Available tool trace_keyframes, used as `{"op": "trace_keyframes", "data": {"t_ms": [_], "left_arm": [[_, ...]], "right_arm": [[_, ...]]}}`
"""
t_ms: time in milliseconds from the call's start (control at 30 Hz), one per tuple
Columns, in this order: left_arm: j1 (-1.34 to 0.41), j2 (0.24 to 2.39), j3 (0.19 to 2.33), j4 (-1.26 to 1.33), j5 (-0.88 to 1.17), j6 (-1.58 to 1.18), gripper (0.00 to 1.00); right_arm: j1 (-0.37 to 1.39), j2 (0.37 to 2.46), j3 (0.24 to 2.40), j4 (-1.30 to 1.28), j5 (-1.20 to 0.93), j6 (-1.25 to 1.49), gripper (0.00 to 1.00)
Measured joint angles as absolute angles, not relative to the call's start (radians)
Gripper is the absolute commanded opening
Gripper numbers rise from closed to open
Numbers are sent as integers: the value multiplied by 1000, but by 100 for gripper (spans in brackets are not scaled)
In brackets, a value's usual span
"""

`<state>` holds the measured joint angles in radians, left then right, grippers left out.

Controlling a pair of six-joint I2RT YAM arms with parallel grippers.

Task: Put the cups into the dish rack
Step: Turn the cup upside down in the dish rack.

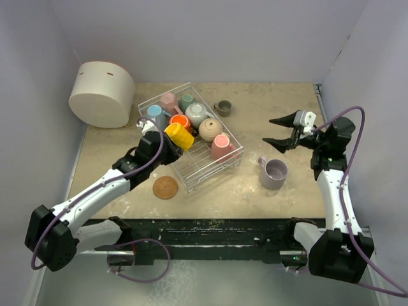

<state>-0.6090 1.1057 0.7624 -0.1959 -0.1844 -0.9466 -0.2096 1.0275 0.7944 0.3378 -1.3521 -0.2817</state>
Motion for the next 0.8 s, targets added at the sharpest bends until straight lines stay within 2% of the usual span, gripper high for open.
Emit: {"op": "trace_keyframes", "data": {"t_ms": [200,400,800], "left_arm": [[-661,1169,850,-271,-320,-906,0],[-822,1261,963,-380,-530,-916,0],[-865,1379,1041,-534,-716,-1018,0]], "right_arm": [[-210,1028,794,338,-1352,-282,66],[-210,1028,794,338,-1352,-283,66],[-210,1028,794,338,-1352,-284,66]]}}
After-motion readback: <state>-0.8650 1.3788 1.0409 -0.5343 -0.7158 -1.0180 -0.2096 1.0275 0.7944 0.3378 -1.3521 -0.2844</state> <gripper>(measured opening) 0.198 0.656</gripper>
